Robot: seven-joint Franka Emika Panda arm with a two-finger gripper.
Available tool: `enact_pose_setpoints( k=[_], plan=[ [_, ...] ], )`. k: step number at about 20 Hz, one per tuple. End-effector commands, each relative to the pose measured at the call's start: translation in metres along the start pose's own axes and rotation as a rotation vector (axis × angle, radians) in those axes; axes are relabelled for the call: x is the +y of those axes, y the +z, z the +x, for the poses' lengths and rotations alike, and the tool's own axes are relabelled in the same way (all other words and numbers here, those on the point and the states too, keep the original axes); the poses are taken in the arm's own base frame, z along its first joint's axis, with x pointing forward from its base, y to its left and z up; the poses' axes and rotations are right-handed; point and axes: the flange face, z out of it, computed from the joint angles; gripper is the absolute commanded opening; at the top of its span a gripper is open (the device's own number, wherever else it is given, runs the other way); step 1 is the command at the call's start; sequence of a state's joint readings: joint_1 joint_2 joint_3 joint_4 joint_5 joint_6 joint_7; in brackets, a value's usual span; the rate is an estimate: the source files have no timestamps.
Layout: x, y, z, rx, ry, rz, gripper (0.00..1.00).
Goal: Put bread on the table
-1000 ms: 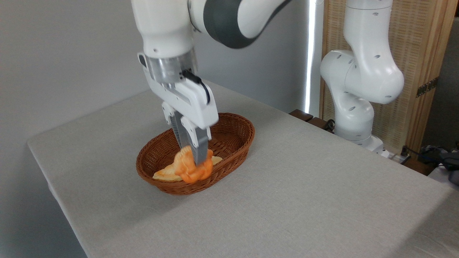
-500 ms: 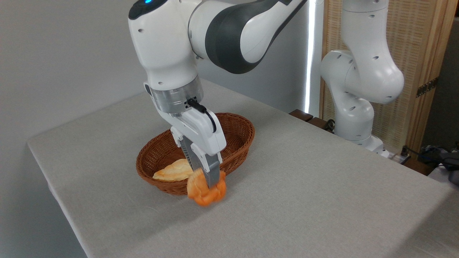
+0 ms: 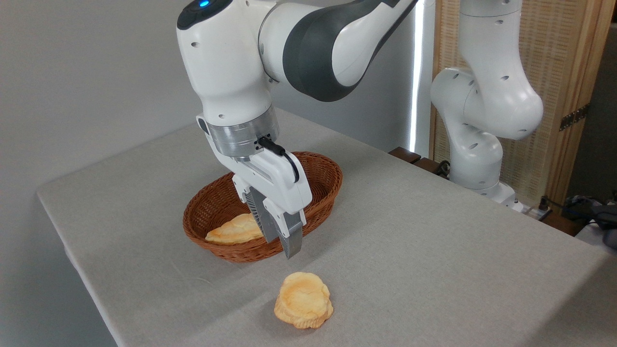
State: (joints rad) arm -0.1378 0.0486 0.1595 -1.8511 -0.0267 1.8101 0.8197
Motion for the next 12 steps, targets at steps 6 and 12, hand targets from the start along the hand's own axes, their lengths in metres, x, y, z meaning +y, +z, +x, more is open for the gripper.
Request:
enact_pose_setpoints(
  k=[6, 12],
  plan=[
    [0.002, -0.055, 0.009, 0.101, 0.003, 0.048, 1.00],
    [0.007, -0.074, 0.016, 0.127, 0.008, 0.074, 1.00]
  ],
)
